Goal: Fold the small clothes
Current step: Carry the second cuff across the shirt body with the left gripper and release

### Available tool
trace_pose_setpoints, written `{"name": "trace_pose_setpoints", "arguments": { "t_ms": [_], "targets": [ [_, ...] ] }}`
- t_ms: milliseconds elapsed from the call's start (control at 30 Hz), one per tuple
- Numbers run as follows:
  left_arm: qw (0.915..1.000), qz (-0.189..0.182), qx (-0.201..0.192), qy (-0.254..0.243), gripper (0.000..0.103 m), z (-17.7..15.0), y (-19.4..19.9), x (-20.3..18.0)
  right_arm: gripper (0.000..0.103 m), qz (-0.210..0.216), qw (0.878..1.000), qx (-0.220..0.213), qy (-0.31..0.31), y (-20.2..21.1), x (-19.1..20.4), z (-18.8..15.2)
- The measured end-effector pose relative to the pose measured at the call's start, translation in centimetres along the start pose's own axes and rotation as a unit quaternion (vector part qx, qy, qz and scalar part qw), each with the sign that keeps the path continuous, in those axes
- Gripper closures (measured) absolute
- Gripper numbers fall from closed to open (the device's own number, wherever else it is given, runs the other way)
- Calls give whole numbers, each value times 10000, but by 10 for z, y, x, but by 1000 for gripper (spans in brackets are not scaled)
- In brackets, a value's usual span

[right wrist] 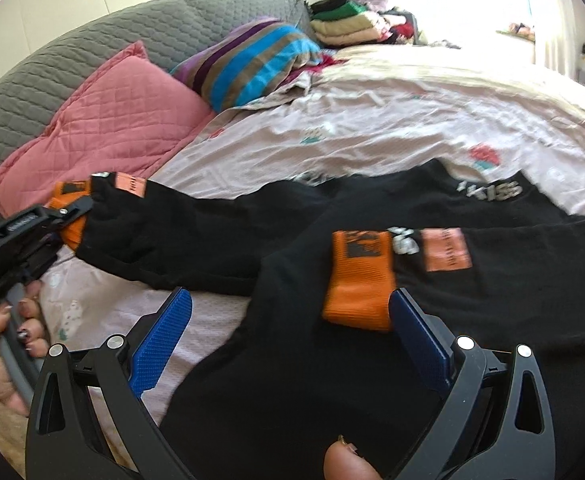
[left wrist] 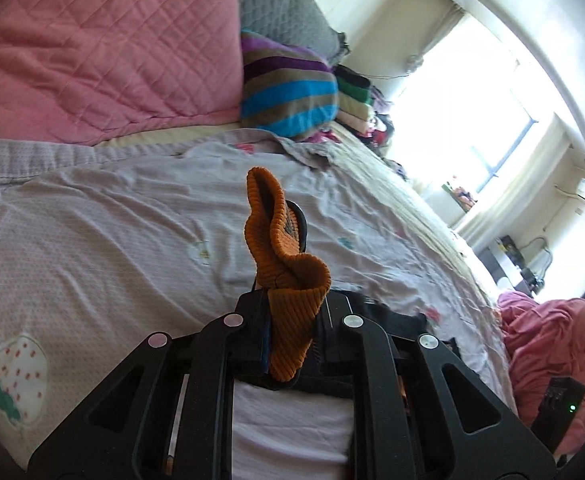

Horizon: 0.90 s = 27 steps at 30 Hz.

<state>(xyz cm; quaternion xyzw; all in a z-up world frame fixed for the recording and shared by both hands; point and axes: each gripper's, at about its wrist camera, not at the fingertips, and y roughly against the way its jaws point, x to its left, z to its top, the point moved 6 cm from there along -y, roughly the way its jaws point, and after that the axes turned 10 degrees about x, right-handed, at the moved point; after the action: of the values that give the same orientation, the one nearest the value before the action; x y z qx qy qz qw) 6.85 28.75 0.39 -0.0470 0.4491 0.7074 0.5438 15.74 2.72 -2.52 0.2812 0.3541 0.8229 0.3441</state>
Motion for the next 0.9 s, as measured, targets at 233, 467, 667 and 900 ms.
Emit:
{"name": "trace_pose_setpoints", "arguments": {
  "t_ms": [233,467,667,900],
  "targets": [
    [9993,-301,44,-209,95,-8,11,-35,5,-143,9996,-168,-183,18,-28,-3],
    [9969,-604,231,-443,95,-20,8,-71,5,-150,9981,-344,-479,37,-55,-3],
    [9924,-885,508,-684,95,-38,0,-106,5,-260,9954,-566,-733,56,-81,-3],
    [9863,-1094,858,-887,95,-61,-15,-140,5,-378,9917,-732,-988,76,-114,-9]
  ]
}}
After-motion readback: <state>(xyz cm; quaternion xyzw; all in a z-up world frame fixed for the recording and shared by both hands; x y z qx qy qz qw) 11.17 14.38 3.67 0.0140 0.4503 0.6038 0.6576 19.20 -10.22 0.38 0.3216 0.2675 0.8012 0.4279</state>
